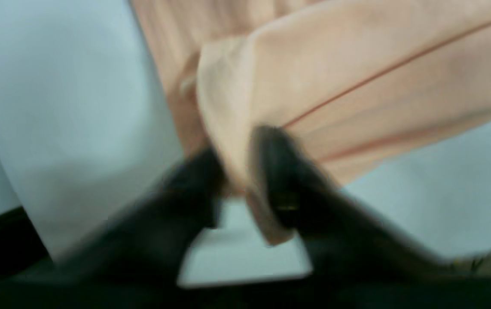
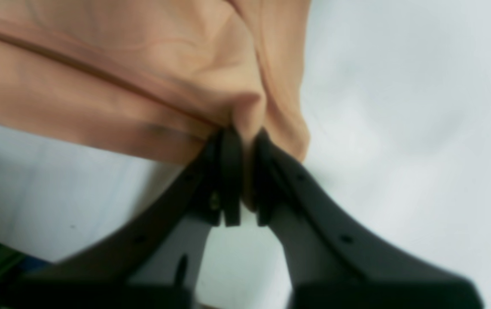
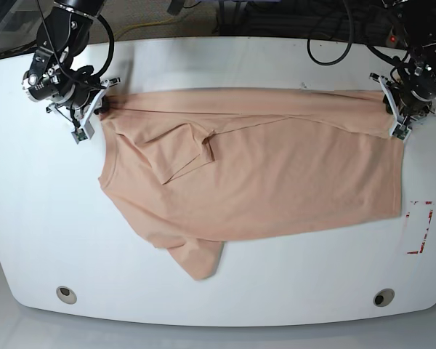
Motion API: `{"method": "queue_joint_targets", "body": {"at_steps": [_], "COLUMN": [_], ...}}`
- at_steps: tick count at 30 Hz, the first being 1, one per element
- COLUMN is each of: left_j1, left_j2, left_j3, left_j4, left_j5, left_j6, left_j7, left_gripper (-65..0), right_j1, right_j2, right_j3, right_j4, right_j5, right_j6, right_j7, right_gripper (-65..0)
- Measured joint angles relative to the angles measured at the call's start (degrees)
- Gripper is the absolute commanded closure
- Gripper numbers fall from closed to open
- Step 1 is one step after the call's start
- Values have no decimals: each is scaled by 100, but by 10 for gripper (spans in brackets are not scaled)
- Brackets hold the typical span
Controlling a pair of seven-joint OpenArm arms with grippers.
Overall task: Fold the T-shirt properly
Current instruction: 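Lift the hem with both grippers and fold it over toward the collar, then release the right gripper and move it onto the folded sleeve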
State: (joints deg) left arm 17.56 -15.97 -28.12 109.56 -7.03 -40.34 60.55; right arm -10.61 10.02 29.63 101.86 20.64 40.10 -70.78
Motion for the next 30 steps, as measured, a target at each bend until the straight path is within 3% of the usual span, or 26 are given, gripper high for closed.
{"method": "queue_joint_targets", "body": {"at_steps": [3,7,11,15,22,30], "left_j1": [195,378,402,424,422,422], "left_j2": [-26,-20,-13,-229,-433,-597], "left_j3": [9,-83,-568,-940,-896,-955], "left_j4": [-2,-2,0,0,4,4], "left_j5": [76,9,-70,-597,-2310,-2723], "left_j6": [2,-2,-2,2,24,24], "left_j7": [9,7,-9,87,238,610], "left_gripper": [-501,-494,-467,-428,-421,-421], "right_j1": [-151,-431,-745,-756,-149,181], "right_j2": [4,11,50,81,66,42], "right_j3": [2,9,350,404,299,151], "right_j4": [0,133,627,758,575,232], "right_j5": [-48,157,1137,1687,1705,1687], "right_j6": [-2,-26,-17,-17,-17,-20], "right_j7": [-2,-52,-37,-37,-153,-345], "right_gripper": [-338,-444,-445,-445,-445,-445]}}
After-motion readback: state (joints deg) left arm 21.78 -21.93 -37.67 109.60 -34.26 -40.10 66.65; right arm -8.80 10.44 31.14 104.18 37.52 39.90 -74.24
